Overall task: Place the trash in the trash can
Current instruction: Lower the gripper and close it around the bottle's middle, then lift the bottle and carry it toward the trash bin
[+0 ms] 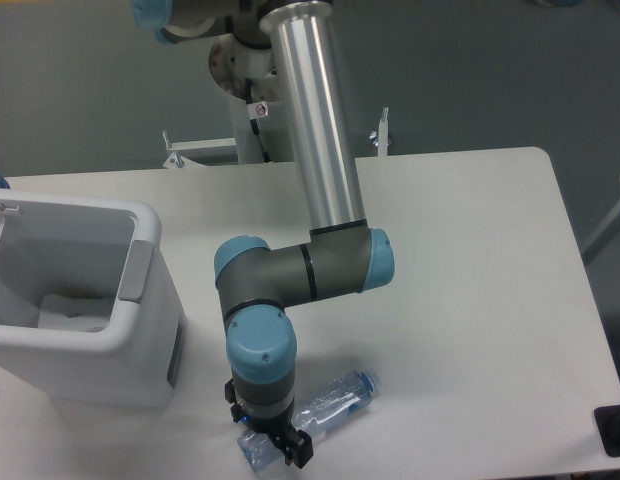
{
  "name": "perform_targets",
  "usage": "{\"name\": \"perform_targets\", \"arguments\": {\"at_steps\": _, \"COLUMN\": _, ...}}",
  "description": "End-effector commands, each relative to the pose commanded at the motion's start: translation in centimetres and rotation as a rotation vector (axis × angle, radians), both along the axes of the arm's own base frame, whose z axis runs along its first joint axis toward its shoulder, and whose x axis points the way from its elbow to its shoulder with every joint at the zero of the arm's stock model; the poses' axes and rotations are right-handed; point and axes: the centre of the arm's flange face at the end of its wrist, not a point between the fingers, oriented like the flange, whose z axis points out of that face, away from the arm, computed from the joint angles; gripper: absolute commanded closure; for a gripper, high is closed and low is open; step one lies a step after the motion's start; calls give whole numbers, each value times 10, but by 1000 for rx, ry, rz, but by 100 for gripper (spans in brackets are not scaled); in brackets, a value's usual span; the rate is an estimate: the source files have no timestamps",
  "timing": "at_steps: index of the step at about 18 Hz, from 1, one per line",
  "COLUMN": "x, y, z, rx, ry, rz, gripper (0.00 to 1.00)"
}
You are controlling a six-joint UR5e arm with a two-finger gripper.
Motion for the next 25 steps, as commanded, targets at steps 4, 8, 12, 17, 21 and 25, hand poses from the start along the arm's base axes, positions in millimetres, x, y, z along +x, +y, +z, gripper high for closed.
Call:
{"name": "perform_targets", "arguments": {"at_steps": 4, "x": 0, "y": 0, "z": 3, "rx": 4, "ry": 0, "rz": 6, "gripper": 47}}
{"name": "perform_targets", "arguments": {"at_steps": 8, "x": 0, "y": 0, "z": 7, "rx": 12, "ry": -2, "rz": 22, "gripper": 60}}
{"name": "perform_targets", "arguments": {"at_steps": 12, "x": -1, "y": 1, "z": 14, "rx": 24, "ry": -2, "rz": 37, "gripper": 63}}
{"name": "perform_targets", "arguments": {"at_steps": 17, "x": -9, "y": -7, "z": 76, "rx": 129, "ry": -12, "rz": 52, "gripper": 63}}
{"name": "perform_targets", "arguments": {"at_steps": 21, "x": -16, "y": -20, "z": 120, "rx": 224, "ry": -50, "rz": 78, "gripper": 62}}
{"name": "perform_targets", "arguments": {"at_steps": 25, "x": -12, "y": -25, "z": 151, "rx": 278, "ry": -79, "rz": 130, "gripper": 61}}
